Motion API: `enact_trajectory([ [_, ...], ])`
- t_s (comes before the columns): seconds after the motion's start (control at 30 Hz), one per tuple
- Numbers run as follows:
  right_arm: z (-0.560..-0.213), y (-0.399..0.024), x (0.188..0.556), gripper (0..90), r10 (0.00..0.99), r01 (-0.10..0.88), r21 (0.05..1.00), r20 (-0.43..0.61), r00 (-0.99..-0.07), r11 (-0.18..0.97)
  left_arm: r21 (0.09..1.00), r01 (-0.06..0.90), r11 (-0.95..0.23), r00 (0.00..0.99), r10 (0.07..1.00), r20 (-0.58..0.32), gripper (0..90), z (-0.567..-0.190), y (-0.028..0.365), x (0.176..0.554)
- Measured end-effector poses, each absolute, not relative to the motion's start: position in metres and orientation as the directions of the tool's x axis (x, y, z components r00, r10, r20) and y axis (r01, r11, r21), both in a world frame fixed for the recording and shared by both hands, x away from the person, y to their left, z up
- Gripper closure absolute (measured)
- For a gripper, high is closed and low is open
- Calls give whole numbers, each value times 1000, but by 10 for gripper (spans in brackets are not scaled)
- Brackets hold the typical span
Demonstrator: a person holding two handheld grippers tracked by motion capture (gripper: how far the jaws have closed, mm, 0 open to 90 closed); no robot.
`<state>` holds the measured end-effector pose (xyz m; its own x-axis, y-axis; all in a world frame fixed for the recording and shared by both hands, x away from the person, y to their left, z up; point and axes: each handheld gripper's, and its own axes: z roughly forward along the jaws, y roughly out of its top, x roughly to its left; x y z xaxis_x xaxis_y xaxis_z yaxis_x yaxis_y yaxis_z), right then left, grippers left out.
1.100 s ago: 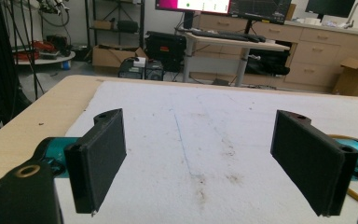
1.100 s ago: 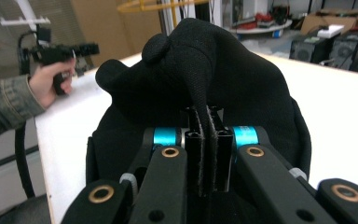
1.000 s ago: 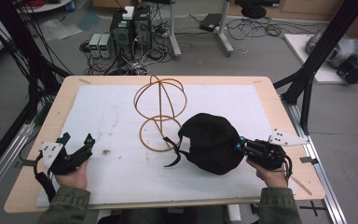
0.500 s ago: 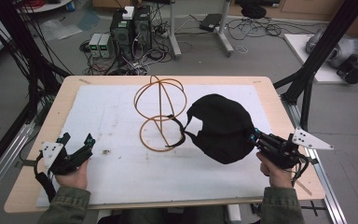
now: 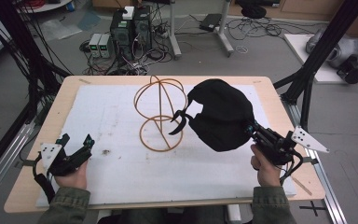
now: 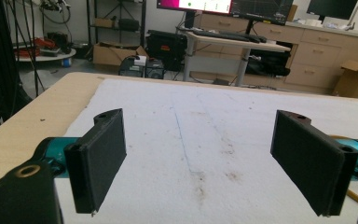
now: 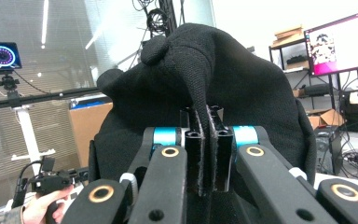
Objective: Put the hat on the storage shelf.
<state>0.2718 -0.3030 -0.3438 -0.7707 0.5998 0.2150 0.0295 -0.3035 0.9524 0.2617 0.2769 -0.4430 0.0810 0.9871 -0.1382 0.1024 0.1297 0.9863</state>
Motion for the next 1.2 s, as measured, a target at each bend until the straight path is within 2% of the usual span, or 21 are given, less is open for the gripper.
enact_trajectory([
  [0.6, -309, -290, 301, 875, 599, -6, 932, 228, -768, -362, 983, 102, 153, 71, 984, -161, 184, -444, 279, 260],
  [1.2, -266, -242, 337, 875, 577, -18, 942, 190, -795, -335, 982, 105, 156, 78, 983, -165, 184, -444, 278, 260],
])
